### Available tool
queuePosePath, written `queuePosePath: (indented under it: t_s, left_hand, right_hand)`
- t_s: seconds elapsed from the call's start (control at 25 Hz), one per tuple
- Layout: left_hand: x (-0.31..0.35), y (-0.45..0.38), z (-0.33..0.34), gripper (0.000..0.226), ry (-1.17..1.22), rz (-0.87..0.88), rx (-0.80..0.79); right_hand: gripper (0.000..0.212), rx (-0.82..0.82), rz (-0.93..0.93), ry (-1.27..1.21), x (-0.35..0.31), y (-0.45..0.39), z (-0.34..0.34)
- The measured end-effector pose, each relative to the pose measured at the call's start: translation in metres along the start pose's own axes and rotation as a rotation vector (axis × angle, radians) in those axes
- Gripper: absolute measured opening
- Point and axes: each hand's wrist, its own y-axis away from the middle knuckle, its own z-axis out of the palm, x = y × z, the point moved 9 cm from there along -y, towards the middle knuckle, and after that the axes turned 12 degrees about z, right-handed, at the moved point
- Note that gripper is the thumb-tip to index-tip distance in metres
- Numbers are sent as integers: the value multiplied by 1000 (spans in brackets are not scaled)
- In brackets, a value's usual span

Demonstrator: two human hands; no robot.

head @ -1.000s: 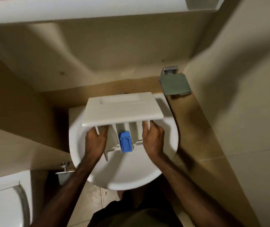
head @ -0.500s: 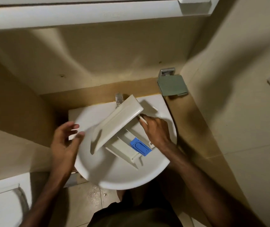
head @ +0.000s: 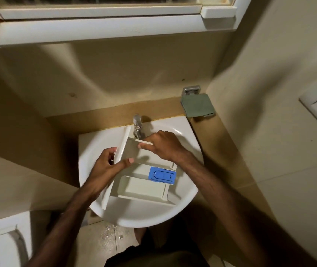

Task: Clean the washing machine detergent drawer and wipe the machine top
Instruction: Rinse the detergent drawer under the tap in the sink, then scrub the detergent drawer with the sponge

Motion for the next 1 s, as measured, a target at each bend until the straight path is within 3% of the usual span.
queuePosePath:
  t_s: [0.08, 0.16, 0.24, 0.32, 0.36, 0.48, 0.56, 0.76, 1.0]
  left_hand:
    - [-2, 4, -1, 75, 100, -12, 42]
    - [-4, 8, -5, 70, 183, -38, 84]
    - [-11, 14, -8, 63, 292, -69, 108]
    - [-23, 22, -12, 68, 383, -152, 116]
    - [-29, 25, -13, 71, 441, -195, 122]
    - [-23, 33, -7, 30, 541, -205, 93]
    - [-21, 38, -3, 27, 557, -243, 100]
    - [-21, 34, -6, 27, 591, -246, 155]
    - [-15, 26, -9, 27, 619, -169, 192]
  right_hand:
    - [55, -75, 54, -170, 4, 6, 1]
    - [54, 5, 136, -425, 17, 14, -19]
    - [45, 404, 203, -478, 50, 26, -61]
    - [46, 839, 207, -265, 84, 42, -95]
    - [53, 903, 216, -143, 102, 40, -100]
    - [88, 648, 240, 114, 146, 3, -82]
    - [97, 565, 192, 185, 159, -9, -72]
    - [56, 658, 34, 74, 166, -11, -85]
    - [49, 490, -2, -144, 181, -13, -93]
